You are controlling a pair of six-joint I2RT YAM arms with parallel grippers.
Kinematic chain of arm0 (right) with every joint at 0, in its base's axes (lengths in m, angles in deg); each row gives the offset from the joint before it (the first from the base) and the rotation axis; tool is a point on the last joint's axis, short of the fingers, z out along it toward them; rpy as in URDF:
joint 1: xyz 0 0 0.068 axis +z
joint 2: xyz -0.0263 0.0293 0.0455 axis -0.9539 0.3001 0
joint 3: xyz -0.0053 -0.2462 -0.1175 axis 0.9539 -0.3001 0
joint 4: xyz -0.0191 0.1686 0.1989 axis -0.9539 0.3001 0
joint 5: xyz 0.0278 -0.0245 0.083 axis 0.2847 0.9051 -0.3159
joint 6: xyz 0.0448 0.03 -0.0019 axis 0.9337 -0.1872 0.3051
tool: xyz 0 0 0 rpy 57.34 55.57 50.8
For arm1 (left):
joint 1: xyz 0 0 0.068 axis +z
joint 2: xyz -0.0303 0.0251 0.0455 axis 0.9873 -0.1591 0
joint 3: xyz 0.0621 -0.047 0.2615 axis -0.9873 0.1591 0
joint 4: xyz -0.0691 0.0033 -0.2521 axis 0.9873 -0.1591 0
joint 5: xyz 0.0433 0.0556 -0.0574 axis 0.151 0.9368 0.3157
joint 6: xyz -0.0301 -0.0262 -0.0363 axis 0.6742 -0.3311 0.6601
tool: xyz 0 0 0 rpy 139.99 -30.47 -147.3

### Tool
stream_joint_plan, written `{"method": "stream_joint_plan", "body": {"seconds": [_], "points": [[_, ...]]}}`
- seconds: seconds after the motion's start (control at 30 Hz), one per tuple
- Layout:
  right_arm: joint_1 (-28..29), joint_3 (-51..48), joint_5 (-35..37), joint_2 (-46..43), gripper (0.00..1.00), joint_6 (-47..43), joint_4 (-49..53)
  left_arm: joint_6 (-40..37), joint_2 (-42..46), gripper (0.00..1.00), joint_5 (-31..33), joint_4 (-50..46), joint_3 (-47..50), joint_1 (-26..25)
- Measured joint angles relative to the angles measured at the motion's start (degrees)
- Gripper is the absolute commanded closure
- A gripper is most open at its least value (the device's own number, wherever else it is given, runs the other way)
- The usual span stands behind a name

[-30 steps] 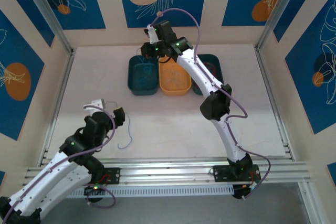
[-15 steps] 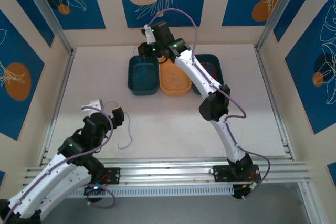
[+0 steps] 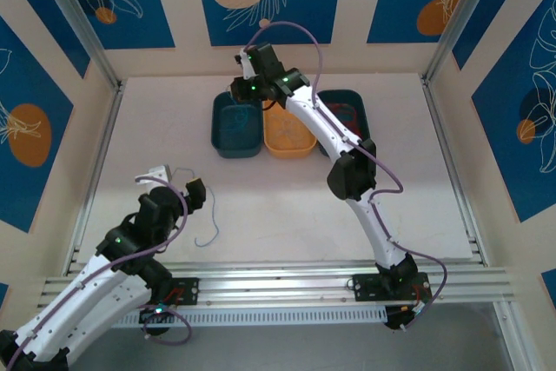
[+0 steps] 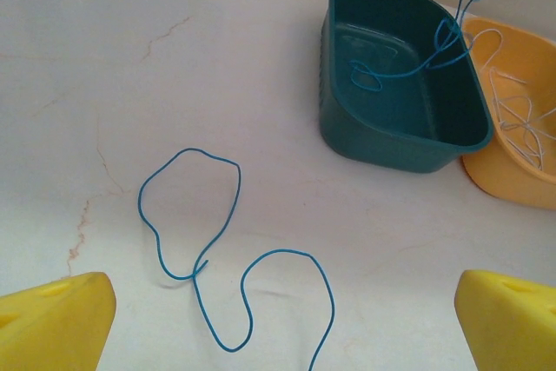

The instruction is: Untangle the cables

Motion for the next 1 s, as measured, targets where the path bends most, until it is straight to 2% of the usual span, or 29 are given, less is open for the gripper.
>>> {"method": "stream_joint_plan", "body": {"seconds": [0.17, 0.4, 0.6, 0.8, 0.83, 1.0], "points": [[0.0, -2.8, 0.2, 0.7, 0.7, 0.4, 2.4, -0.1, -2.6, 0.0, -2.0, 0.1, 0.0, 2.1], [0.4, -3.3, 0.7, 0.9, 0.57, 0.0, 4.7, 0.0, -6.5, 0.0, -6.1, 0.5, 0.0, 5.1], [1.4, -13.6, 1.7, -3.6, 0.4, -0.8, 4.0, 0.5, -7.7, 0.0, -9.0, 0.9, 0.0, 7.1], [1.9, -25.9, 3.7, -13.4, 0.21, -0.4, 1.5, 1.6, -8.5, 0.0, -12.3, 1.5, 0.0, 9.9], [1.9, -28.6, 4.2, -15.7, 0.0, 0.0, 0.7, 1.8, -8.9, 0.0, -12.9, 1.6, 0.0, 10.4], [1.9, -42.1, 7.7, -28.9, 0.01, 0.4, -3.5, 3.5, -12.0, 0.0, -15.0, 1.7, 0.3, 12.1]]}}
